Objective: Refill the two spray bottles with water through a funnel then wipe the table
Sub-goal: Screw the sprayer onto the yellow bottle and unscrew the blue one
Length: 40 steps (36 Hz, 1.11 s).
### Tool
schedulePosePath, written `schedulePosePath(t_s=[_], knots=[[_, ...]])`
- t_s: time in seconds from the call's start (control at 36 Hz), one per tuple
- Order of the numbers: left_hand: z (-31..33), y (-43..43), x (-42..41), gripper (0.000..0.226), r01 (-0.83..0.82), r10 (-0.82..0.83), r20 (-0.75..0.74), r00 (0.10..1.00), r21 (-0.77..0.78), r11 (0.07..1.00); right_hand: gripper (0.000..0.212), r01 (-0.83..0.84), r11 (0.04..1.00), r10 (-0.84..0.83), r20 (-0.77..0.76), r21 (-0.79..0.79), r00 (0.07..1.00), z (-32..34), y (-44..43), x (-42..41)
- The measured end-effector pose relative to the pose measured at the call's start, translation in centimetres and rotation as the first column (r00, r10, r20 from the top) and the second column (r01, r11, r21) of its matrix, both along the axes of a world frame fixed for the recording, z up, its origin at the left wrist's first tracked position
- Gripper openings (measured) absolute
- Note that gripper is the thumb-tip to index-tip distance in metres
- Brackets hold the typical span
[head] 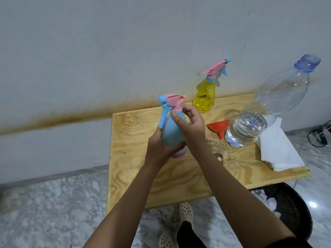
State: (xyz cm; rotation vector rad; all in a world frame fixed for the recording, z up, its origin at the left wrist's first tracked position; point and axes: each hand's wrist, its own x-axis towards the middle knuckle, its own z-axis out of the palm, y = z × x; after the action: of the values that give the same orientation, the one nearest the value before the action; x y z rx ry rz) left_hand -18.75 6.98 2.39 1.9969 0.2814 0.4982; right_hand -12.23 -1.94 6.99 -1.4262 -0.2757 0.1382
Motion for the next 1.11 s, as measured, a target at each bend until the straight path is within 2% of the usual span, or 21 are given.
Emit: schedulePosePath(t_s=[0.08,0.22,0.31,0.39,0.47,0.53,0.64,0.75,0.86,0.94,1.11], knots=[[0.4,0.1,0.0,0.077,-0.001,0.001,0.029,1.0,-0.004,1.0,0.036,-0.165,0.986,0.166,-0.025,0.035,0.986,0.1,-0.3,0.2],[0.4,0.5,0.0,0.076,0.012,-0.012,0.024,1.0,-0.033,0.999,0.05,-0.039,0.998,0.041,-0.049,0.053,0.998,0.2,0.4,-0.3],[0.8,0.4,0.0,0.075,0.018,-0.017,0.019,1.0,-0.061,0.998,0.039,0.054,0.998,-0.053,-0.023,0.021,0.998,0.3,0.7,-0.6],[1.2,0.5,0.0,0.075,0.012,-0.01,0.018,1.0,-0.1,0.995,0.021,-0.042,0.994,0.048,-0.057,0.104,0.997,0.6,0.5,-0.6],[1.4,0.7,0.1,0.073,0.011,-0.011,0.005,1.0,-0.136,0.991,0.036,-0.173,0.983,0.175,-0.041,0.055,0.984,0.7,0.2,-0.4],[1.5,0.8,0.0,0.073,0.017,-0.016,0.006,1.0,-0.126,0.992,0.039,-0.175,0.985,0.175,-0.048,-0.001,0.983,0.9,0.3,-0.5],[1.3,0.7,-0.1,0.077,0.027,-0.026,0.003,1.0,-0.095,0.995,0.023,-0.06,0.997,0.059,-0.012,-0.058,0.998,1.4,0.8,-0.7],[0.9,0.7,-0.1,0.082,0.03,-0.03,-0.001,1.0,-0.104,0.994,0.013,-0.092,0.99,0.093,0.012,-0.103,0.996,1.8,0.6,-0.3],[0.1,1.1,-0.2,0.085,0.046,-0.05,-0.036,0.998,-0.109,0.993,0.018,-0.136,0.99,0.136,0.01,-0.031,0.991,2.5,0.0,0.3],[-0.6,1.5,-0.5,0.087,0.043,-0.051,-0.061,0.997,-0.125,0.991,0.008,-0.102,0.995,0.103,0.031,-0.013,0.994,3.6,-0.1,1.1],[-2.0,2.1,-1.3,0.086,0.016,-0.019,-0.092,0.996,-0.037,0.999,0.006,-0.06,0.998,0.057,0.089,0.035,0.994,6.6,-0.8,3.2]])
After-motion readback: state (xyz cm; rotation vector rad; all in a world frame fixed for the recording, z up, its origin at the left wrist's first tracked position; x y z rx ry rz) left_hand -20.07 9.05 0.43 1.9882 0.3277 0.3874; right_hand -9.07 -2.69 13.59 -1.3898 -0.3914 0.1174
